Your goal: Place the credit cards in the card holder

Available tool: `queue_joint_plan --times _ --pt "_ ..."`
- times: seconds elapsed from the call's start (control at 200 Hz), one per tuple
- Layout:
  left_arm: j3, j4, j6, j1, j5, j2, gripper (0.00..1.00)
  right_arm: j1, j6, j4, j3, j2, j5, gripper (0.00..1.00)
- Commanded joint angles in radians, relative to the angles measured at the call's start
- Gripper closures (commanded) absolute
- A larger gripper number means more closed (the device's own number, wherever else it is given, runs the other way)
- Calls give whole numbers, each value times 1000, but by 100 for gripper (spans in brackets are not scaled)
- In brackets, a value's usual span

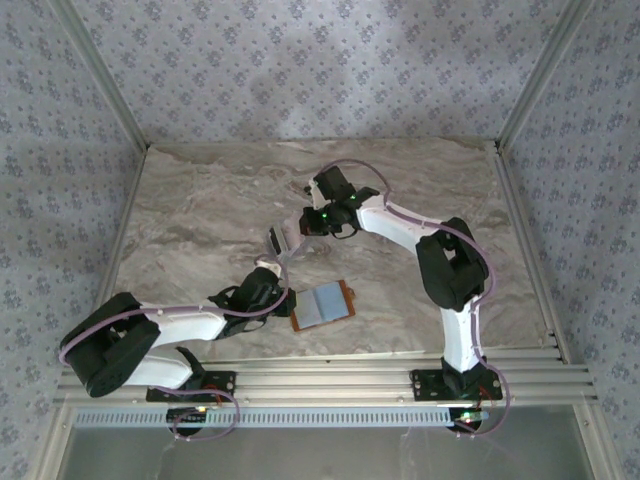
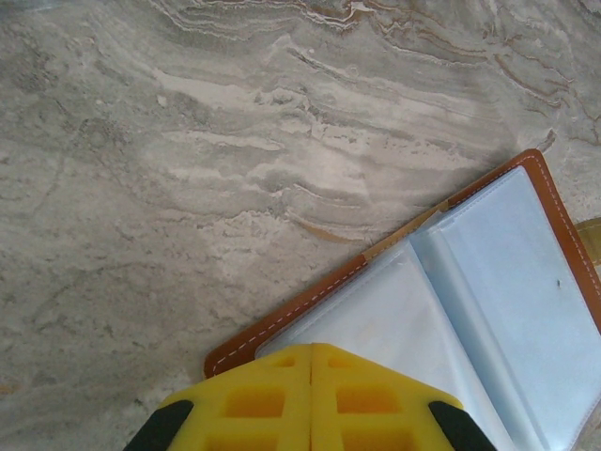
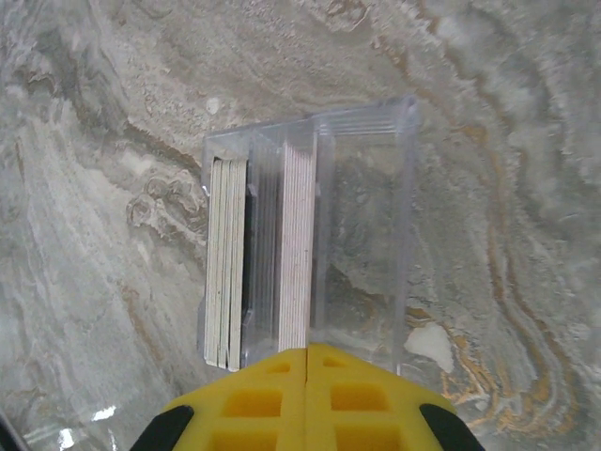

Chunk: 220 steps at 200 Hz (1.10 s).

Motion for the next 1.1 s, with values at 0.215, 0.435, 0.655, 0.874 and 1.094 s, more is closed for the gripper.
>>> queue_joint_plan --times 0.215,0.435,0.655,0.874,1.094 --pt "-11 -28 17 -2 -14 -2 93 19 10 -86 -12 -37 144 100" --pt "-8 -27 18 -2 -11 -2 93 24 8 -34 -48 -102 84 100" --pt "-7 -32 24 -3 -9 -6 93 23 27 33 -104 -190 22 100" --pt "-15 -37 32 -2 -8 -15 93 19 41 89 -245 -322 34 100" --pt "-18 -57 44 -2 -6 -34 93 25 90 208 -533 -504 36 100"
